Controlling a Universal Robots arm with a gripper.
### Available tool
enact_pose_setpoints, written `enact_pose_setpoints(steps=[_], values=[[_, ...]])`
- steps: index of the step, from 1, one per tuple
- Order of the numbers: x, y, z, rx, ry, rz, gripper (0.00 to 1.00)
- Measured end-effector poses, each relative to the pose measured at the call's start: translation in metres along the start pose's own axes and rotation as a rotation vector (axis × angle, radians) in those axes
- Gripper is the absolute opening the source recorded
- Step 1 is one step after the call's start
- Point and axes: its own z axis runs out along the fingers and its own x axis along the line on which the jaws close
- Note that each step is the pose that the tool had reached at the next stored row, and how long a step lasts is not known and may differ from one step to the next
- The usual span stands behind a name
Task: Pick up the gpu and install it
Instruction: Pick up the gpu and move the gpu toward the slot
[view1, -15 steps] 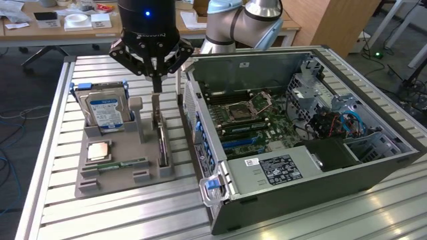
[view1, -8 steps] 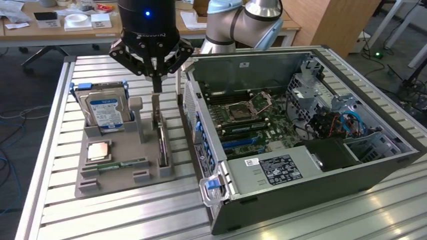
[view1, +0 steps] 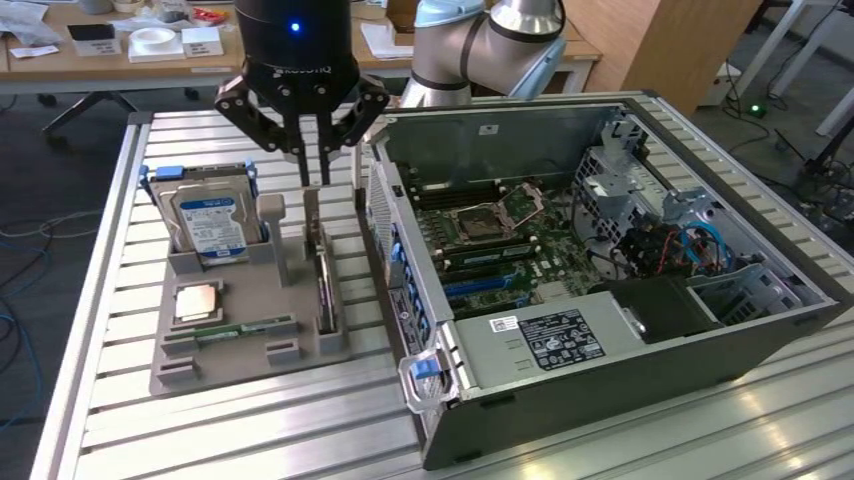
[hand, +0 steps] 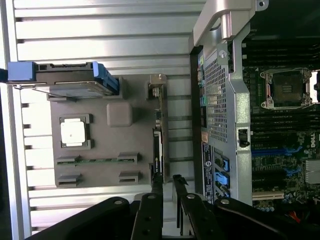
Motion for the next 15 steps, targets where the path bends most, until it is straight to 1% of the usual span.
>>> enact_pose_setpoints(steps=[1,2,3,4,9,15], values=[[0.000,0.0000,0.0000,0.0000,0.0000,0.000,0.23],[0.000,0.0000,0.0000,0.0000,0.0000,0.000,0.29],[0.000,0.0000,0.0000,0.0000,0.0000,0.000,0.29],[0.000,0.0000,0.0000,0.0000,0.0000,0.000,0.36],[0.000,0.0000,0.0005,0.0000,0.0000,0.000,0.36],[0.000,-0.0005,0.0109,0.0000,0.0000,0.000,0.36]])
